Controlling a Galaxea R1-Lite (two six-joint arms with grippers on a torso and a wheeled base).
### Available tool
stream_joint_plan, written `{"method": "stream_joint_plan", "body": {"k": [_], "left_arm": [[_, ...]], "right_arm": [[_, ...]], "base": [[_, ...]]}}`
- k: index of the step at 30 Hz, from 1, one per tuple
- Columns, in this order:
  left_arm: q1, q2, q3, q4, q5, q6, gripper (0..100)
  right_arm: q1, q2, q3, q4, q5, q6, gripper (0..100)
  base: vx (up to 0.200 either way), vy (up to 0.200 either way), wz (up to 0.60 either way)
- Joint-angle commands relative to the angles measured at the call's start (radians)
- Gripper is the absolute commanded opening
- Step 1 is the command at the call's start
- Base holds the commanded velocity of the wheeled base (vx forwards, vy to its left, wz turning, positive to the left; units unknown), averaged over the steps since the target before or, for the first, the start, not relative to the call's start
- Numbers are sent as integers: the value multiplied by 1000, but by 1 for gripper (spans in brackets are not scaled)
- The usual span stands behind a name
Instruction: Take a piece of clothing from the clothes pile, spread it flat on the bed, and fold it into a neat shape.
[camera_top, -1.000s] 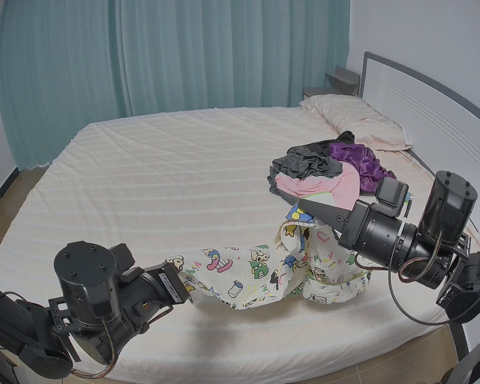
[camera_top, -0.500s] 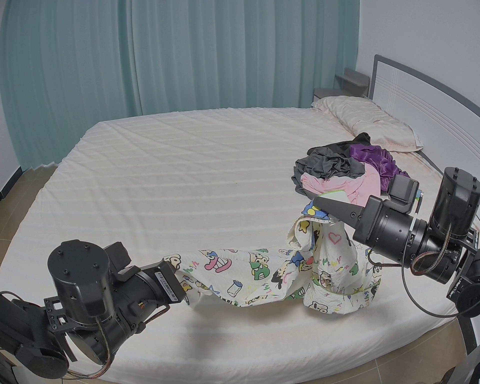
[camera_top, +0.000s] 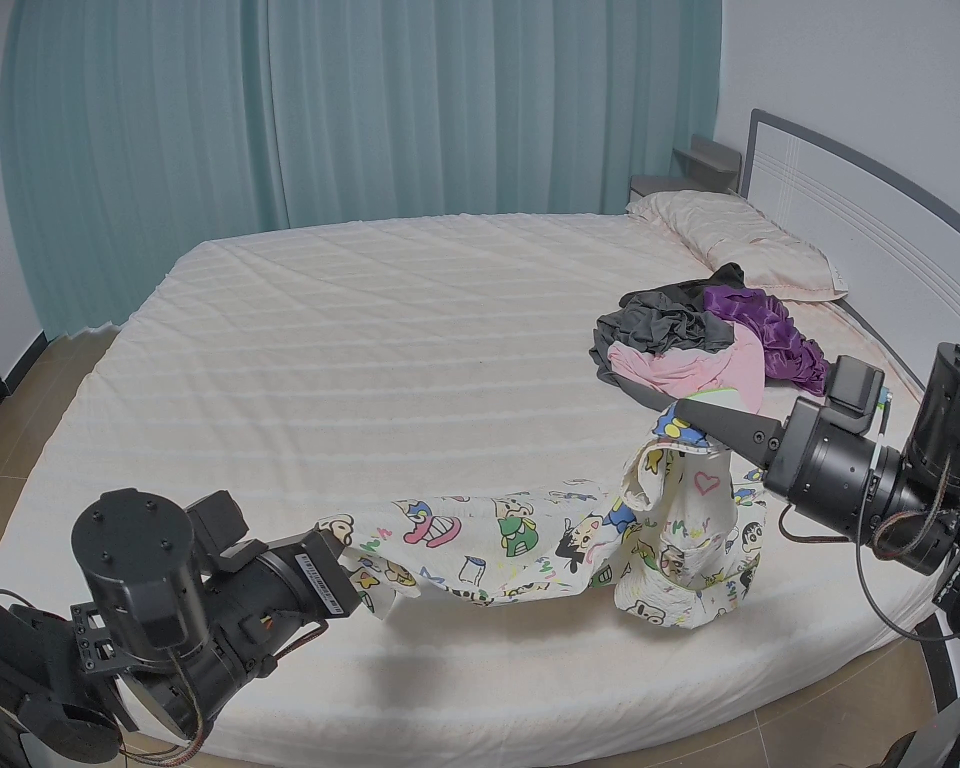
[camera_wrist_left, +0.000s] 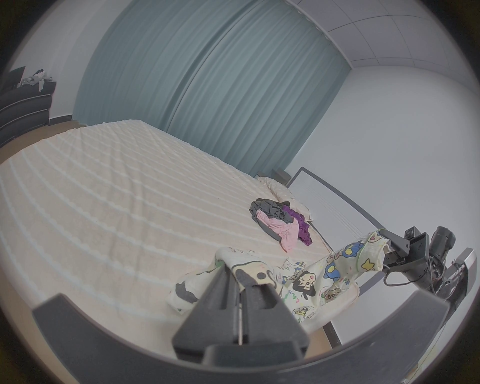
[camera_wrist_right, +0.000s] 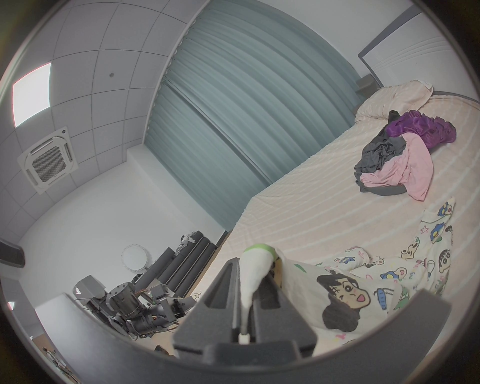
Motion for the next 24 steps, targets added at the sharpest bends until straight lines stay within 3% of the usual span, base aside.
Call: {"method": "stream_joint_plan", "body": {"k": [1, 6, 10, 16, 24], "left_arm": [[-18, -70, 11, 18, 4, 0, 0], [-32, -156, 3, 81, 4, 0, 0], [-38, -247, -13, 132, 13, 26, 0], [-40, -402, -107, 228, 59, 141, 0], [-28, -451, -355, 474, 117, 158, 0]], "right_arm": [[0, -109, 21, 31, 35, 2, 0], [-6, -226, 7, 104, 49, 2, 0], [-8, -334, -18, 133, 99, 2, 0], [-11, -466, -145, 322, 131, -1, 0], [-121, -408, -341, 333, 147, -8, 0]], "base": [[-200, 0, 0], [-200, 0, 0], [-200, 0, 0], [0, 0, 0], [0, 0, 0]]}}
